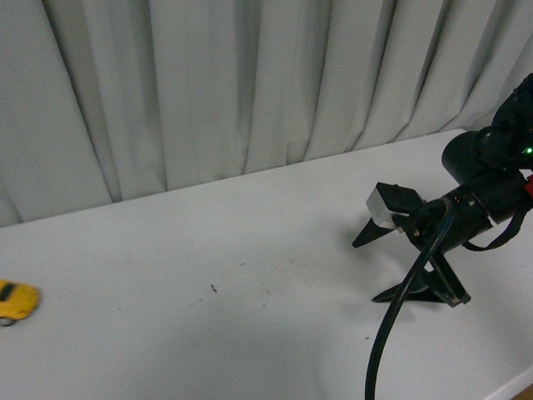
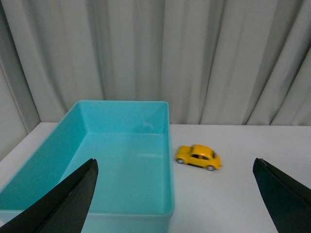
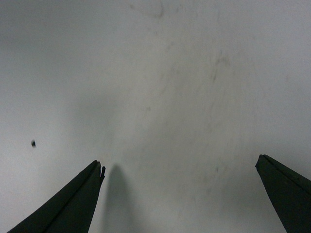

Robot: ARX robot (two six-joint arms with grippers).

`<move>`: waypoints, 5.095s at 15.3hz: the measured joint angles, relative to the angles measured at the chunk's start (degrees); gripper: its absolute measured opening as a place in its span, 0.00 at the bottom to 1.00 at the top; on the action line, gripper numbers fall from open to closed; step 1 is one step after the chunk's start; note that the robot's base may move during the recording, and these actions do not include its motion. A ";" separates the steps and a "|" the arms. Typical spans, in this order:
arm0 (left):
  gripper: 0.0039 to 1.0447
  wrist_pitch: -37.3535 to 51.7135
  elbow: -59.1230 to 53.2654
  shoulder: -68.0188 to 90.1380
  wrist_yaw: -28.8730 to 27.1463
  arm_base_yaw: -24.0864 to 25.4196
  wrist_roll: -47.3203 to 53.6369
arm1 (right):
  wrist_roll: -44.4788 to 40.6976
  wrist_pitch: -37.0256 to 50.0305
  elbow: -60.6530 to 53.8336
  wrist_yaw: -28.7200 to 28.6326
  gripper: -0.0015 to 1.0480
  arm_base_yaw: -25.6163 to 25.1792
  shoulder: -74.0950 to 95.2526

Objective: Wind up and store yellow beetle toy

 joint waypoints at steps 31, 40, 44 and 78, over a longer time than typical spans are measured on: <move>0.94 0.00 0.00 0.00 0.00 0.00 0.00 | 96.89 56.83 -67.82 46.51 0.02 25.40 -99.03; 0.94 0.00 0.00 0.00 0.00 0.00 0.00 | 96.89 41.81 -67.87 46.53 0.02 25.38 -114.14; 0.94 0.00 0.00 0.00 0.00 0.00 0.00 | 96.91 37.66 -67.89 46.53 0.02 25.38 -118.20; 0.94 0.59 78.16 109.37 1.57 -4.94 23.08 | 96.94 27.06 -67.84 46.69 0.94 25.38 -128.39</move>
